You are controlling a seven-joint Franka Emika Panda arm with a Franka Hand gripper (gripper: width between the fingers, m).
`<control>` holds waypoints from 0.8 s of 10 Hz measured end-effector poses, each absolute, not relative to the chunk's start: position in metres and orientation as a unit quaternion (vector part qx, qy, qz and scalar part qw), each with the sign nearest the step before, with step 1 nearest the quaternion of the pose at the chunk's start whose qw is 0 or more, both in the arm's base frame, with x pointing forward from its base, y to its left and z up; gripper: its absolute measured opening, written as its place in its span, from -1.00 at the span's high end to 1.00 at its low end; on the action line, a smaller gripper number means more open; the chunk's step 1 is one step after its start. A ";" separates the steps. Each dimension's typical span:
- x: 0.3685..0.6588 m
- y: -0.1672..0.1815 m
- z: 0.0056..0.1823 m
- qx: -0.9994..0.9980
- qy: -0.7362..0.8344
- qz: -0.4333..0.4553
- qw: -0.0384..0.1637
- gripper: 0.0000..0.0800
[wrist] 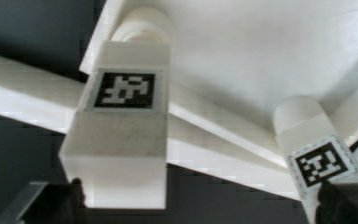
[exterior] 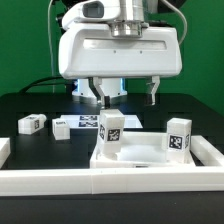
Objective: Assemble square table
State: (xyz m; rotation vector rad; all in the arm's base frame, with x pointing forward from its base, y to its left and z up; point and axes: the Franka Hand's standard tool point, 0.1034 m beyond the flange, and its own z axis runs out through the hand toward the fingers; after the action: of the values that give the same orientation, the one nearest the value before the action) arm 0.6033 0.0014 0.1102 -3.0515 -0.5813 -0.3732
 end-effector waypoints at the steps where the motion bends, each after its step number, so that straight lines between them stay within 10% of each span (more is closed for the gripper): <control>1: 0.606 -0.001 0.109 -0.977 -0.190 -0.098 0.009 -0.62; 8: 0.610 -0.015 0.108 -0.979 -0.184 -0.094 0.001 -0.62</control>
Offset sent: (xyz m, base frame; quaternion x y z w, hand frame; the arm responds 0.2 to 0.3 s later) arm 0.0000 0.0000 0.0000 0.0000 0.0000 0.0000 1.0000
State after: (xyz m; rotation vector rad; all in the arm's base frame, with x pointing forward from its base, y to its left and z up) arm 0.6096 -0.0146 0.1076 -3.0727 -0.5767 -0.2942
